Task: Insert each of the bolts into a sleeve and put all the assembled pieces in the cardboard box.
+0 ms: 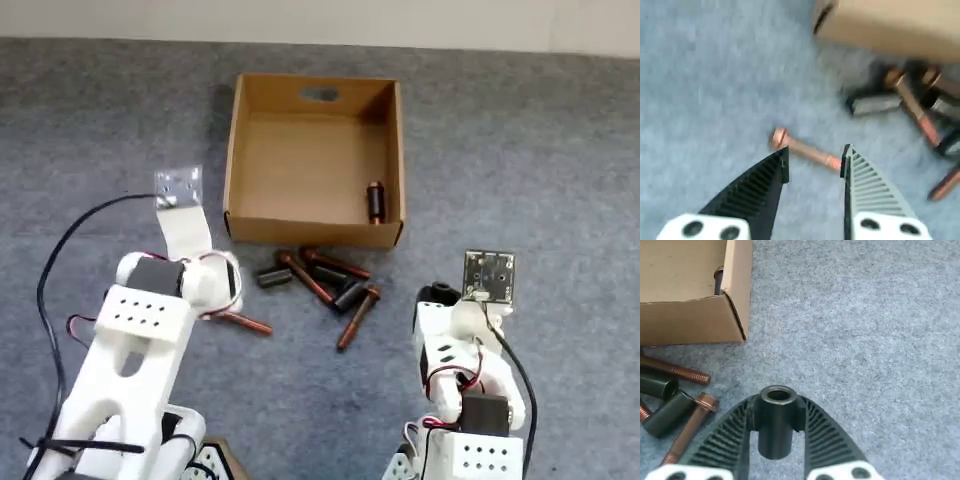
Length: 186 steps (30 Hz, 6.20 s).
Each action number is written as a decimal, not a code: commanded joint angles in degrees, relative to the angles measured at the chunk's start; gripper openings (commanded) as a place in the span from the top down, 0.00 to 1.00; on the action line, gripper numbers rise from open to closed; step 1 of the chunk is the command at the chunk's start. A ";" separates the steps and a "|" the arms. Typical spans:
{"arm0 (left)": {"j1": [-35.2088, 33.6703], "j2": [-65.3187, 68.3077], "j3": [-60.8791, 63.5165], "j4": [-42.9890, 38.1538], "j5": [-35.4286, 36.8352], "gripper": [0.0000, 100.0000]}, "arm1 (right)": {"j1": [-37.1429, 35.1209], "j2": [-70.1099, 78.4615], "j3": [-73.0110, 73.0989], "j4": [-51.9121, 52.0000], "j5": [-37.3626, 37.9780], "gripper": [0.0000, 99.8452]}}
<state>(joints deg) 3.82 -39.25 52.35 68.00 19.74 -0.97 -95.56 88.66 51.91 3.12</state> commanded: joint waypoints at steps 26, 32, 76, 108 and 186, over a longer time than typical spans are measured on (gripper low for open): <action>0.66 23.69 4.97 -23.56 5.98 0.80 | -0.40 -0.57 -0.40 0.13 -0.44 0.99; 3.47 23.69 5.23 -21.71 5.98 0.83 | -0.40 -0.57 -0.40 0.13 -0.44 0.99; 3.38 23.69 -1.45 -7.12 -15.91 0.91 | -0.40 -0.57 -0.40 0.13 -0.44 0.99; 3.21 23.78 -1.36 -12.92 -15.74 0.74 | -0.40 -0.57 -0.40 0.13 -0.53 0.99; 27.21 -20.44 -12.18 -40.44 -15.65 0.99 | -22.46 -0.57 8.13 -44.62 -5.10 0.99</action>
<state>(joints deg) 28.70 -58.51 42.86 31.43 4.18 -22.51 -95.56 95.78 11.21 -1.63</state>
